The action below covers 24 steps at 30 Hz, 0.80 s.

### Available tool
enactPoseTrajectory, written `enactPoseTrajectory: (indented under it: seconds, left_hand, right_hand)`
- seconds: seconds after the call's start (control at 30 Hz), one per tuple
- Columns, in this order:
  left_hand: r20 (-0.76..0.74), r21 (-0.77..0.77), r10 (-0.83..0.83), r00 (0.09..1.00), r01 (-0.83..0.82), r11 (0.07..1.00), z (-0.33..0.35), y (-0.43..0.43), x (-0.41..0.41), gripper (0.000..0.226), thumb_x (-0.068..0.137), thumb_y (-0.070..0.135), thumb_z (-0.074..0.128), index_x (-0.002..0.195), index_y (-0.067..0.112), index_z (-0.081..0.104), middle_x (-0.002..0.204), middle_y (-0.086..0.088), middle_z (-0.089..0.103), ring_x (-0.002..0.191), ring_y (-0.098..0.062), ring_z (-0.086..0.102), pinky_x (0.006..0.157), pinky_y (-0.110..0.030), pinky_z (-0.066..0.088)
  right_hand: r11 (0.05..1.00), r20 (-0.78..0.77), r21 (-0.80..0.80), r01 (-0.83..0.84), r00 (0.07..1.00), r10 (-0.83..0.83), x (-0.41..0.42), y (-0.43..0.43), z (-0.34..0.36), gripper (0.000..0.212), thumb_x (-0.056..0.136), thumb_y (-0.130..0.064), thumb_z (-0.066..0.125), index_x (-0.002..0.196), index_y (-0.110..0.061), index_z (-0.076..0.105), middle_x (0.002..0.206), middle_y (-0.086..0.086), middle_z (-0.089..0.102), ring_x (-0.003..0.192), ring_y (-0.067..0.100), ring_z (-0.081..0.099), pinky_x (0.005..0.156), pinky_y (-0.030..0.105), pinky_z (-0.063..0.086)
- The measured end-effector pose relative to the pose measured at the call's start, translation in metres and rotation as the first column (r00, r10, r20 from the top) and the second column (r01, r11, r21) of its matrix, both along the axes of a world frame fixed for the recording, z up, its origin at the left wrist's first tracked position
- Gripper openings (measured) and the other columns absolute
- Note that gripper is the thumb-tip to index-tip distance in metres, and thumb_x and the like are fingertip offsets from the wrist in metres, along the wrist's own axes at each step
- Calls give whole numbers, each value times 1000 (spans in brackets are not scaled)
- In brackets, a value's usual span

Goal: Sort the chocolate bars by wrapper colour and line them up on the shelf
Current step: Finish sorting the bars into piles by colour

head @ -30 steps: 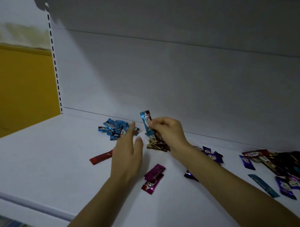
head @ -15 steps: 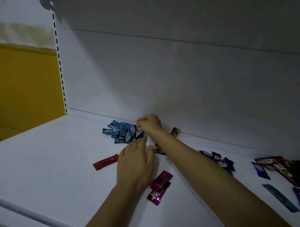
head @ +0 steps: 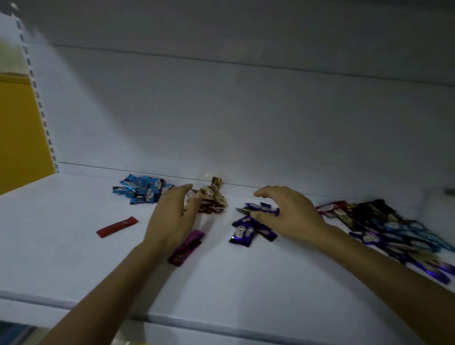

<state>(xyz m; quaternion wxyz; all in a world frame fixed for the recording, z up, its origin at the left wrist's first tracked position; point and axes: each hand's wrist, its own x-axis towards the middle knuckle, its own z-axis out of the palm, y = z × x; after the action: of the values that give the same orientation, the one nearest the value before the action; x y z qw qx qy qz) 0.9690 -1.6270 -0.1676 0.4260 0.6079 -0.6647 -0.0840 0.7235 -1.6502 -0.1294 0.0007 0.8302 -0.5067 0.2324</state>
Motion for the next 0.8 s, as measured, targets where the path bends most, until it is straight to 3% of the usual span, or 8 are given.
enactPoseTrajectory:
  seconds: [0.13, 0.27, 0.37, 0.5, 0.6, 0.73, 0.8]
  left_hand:
    - [153, 8, -210, 966, 212, 977, 8, 9, -66, 46, 95, 33, 52, 136, 13, 47, 137, -8, 51, 126, -24, 44, 105, -31, 33]
    - [257, 116, -425, 868, 409, 905, 4, 19, -152, 59, 94, 44, 52, 145, 19, 35, 150, -2, 37, 137, -19, 30, 110, -28, 24]
    - [222, 259, -547, 807, 492, 831, 2, 24, -206, 68, 91, 51, 52, 148, 24, 26, 155, 0, 28, 141, -19, 23, 112, -31, 22]
    - [352, 363, -579, 736, 463, 809, -10, 24, -251, 80, 90, 60, 47, 152, 26, 12, 161, -3, 9, 147, -22, 7, 119, -40, 15]
    - [413, 375, -551, 725, 417, 828, -12, 13, -270, 81, 89, 63, 44, 153, 26, 8, 161, -4, 4, 148, -23, 1, 119, -46, 11]
    - [475, 302, -494, 728, 392, 869, -23, -11, -286, 82, 88, 68, 40, 152, 28, 8, 161, 0, 6, 148, -22, 1, 119, -50, 7]
    - [469, 293, -456, 757, 353, 888, -30, -25, -291, 86, 84, 74, 37, 151, 29, 8, 161, 1, 6, 148, -23, 0, 117, -54, 6]
  right_hand:
    - [994, 31, 2, 110, 993, -110, -67, 19, -15, 33, 87, -42, 62, 114, -24, 63, 114, -7, 64, 108, 14, 56, 91, 36, 46]
    - [978, 127, -38, 207, 971, -201, -129, 30, -25, 23, 87, -34, 64, 105, -20, 69, 104, -3, 68, 95, 13, 60, 80, 30, 49]
    - [960, 170, 0, 282, 946, -277, -171, 28, -25, 18, 87, -29, 64, 101, -18, 70, 98, -2, 70, 90, 16, 62, 79, 37, 52]
    - [935, 215, -14, 354, 914, -343, -218, 20, -30, 19, 87, -29, 65, 102, -17, 70, 101, -1, 70, 92, 17, 63, 81, 37, 52]
    - [896, 267, -47, 442, 870, -415, -238, 7, -33, 30, 88, -31, 63, 113, -14, 66, 109, 9, 66, 100, 24, 59, 86, 40, 49]
    - [813, 203, 96, 574, 789, -580, -265, -6, -51, 63, 88, -55, 55, 140, -21, 44, 138, 11, 50, 124, 29, 47, 103, 45, 39]
    - [813, 170, 184, 553, 796, -580, -276, -6, -59, 71, 84, -67, 49, 142, -28, 39, 143, 6, 46, 128, 26, 45, 106, 45, 36]
